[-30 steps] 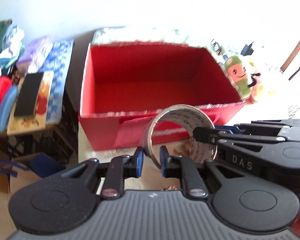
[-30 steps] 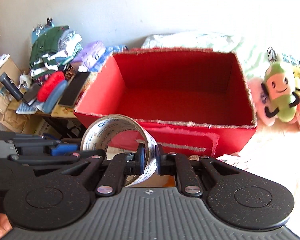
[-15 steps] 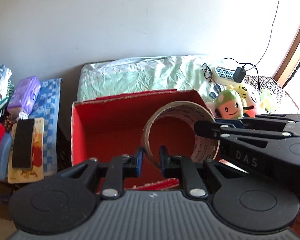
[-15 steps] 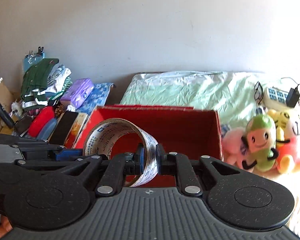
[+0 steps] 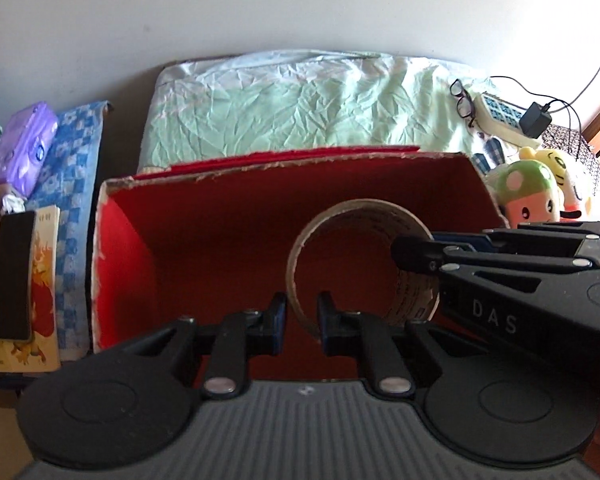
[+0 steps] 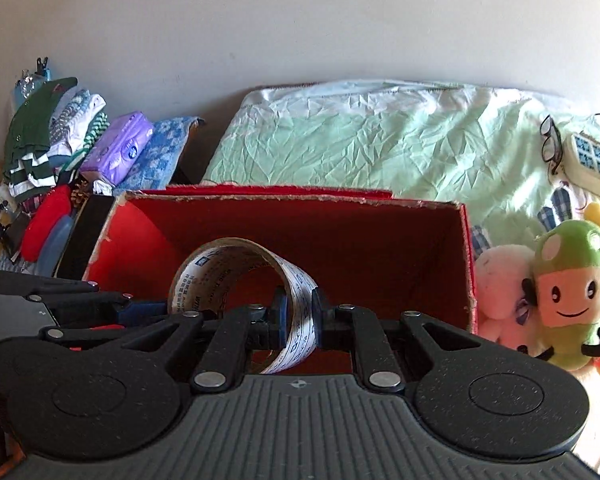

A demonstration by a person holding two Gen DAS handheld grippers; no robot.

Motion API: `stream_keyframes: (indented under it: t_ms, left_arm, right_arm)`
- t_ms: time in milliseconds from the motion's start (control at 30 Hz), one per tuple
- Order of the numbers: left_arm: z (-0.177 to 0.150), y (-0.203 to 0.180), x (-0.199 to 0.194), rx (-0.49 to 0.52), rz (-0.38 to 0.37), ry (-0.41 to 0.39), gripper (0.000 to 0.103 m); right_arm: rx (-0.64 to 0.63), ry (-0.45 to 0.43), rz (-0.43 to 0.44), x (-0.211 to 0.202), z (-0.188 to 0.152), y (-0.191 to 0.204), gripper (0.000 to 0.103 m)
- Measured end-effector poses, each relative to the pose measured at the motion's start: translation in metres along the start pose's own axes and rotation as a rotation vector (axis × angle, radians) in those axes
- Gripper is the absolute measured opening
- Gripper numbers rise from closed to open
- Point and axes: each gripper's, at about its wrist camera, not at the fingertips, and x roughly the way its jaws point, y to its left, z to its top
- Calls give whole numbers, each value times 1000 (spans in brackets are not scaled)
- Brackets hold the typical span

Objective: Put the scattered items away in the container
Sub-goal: 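Lift the tape roll with the right tool and carry it into the red box, then lower the tape roll onto the box floor and open the right tool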

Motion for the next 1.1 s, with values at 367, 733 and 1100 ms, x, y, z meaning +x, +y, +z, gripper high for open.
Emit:
stream_keyframes:
  t_ms: [367, 733, 1100]
  left_arm:
    - [9, 31, 61, -104, 53, 155, 15]
    - [5, 30, 32, -95, 41, 130, 26]
    - [-11, 17, 14, -30, 1, 135, 27]
  right_arm:
    - [63, 218, 61, 78, 8, -8, 13]
    - [66, 244, 93, 99, 21, -3, 13]
    - [72, 262, 158, 117, 33, 18, 15]
